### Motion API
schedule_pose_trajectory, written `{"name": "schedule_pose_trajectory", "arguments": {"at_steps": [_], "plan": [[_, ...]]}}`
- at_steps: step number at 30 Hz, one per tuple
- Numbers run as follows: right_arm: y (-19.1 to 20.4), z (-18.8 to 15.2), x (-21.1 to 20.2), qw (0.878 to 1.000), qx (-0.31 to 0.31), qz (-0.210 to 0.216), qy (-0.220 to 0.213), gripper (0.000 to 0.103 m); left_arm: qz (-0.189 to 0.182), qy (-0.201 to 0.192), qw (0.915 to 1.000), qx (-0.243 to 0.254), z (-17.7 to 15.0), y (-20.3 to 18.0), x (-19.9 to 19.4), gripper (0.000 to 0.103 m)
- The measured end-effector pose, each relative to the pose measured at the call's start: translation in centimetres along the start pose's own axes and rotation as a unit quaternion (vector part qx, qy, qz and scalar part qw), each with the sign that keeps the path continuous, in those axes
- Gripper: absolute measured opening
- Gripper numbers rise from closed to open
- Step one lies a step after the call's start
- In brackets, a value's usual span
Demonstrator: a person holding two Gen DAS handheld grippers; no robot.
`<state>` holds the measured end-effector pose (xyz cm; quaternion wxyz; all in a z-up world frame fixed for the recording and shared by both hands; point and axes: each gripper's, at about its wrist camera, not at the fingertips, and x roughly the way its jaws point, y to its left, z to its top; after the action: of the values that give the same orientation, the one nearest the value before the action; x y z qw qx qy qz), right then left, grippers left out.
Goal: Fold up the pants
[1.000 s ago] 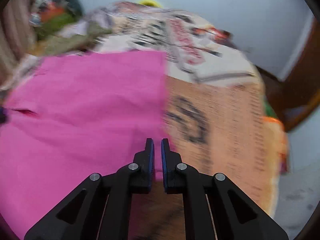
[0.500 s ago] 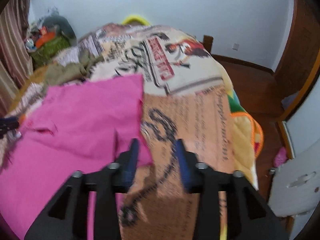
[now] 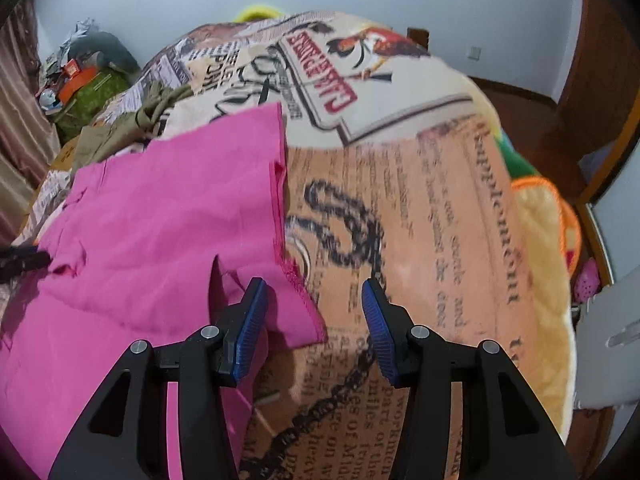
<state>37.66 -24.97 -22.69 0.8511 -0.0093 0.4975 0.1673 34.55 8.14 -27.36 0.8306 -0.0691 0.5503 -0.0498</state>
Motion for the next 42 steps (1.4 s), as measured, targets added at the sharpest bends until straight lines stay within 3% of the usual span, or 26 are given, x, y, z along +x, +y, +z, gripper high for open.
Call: {"name": "schedule_pose_trajectory", "arguments": {"at_steps": [3, 5, 8, 13, 15, 17, 20, 23, 31, 35, 40, 42], "plan": [[0.3, -0.5, 0.3, 1.0, -0.007, 0.021, 0.002, 0.041, 0.009, 0.0, 0.9999, -0.012, 0.1, 0.5, 0.1, 0.022], [0.7, -0.7, 0.1, 0.999, -0.012, 0.036, -0.002, 0.026, 0.003, -0.002, 0.9997, -0.023, 0.1, 1.0, -0.1, 0.012], [1.4, -0.7, 0.4, 0.999, -0.026, 0.039, -0.002, 0.016, -0.007, -0.001, 0.9994, -0.034, 0.1, 1.6, -0.3, 0.009], [1.8, -0.9, 0.6, 0.999, -0.041, 0.033, -0.005, 0.01, -0.008, 0.005, 0.9994, -0.032, 0.0, 1.6, -0.1, 0.008], [1.9, -1.1, 0.7, 0.999, -0.042, 0.029, -0.006, 0.009, 0.0, 0.003, 0.9996, -0.029, 0.0, 1.3, -0.3, 0.007], [2.0, -1.0, 0.6, 0.999, -0.046, 0.025, -0.009, 0.006, 0.032, -0.009, 0.9994, -0.011, 0.2, 0.5, -0.9, 0.006], [2.4, -0.9, -0.2, 0.998, -0.056, 0.017, -0.021, 0.004, 0.076, -0.047, 0.9955, 0.031, 0.2, -1.0, -2.9, 0.006], [3.0, -1.0, -1.1, 0.997, -0.07, 0.017, -0.031, 0.004, 0.092, -0.067, 0.9923, 0.05, 0.3, -1.6, -4.2, 0.006], [3.1, -1.6, 0.1, 0.998, -0.06, 0.028, -0.014, 0.003, 0.101, -0.02, 0.9944, 0.026, -0.7, 1.0, -0.2, 0.008], [3.7, -1.8, 0.4, 0.996, -0.086, 0.014, -0.009, 0.003, 0.096, -0.023, 0.9949, 0.02, -0.9, 1.2, 0.0, 0.008], [3.4, -1.6, 0.4, 0.997, -0.075, 0.014, 0.001, 0.004, 0.107, -0.028, 0.9929, 0.042, -1.3, 1.0, -0.3, 0.014], [3.1, -1.5, 0.1, 0.998, -0.065, 0.016, 0.01, 0.008, 0.1, -0.027, 0.9939, 0.038, -1.5, 1.4, -1.0, 0.014]]}}
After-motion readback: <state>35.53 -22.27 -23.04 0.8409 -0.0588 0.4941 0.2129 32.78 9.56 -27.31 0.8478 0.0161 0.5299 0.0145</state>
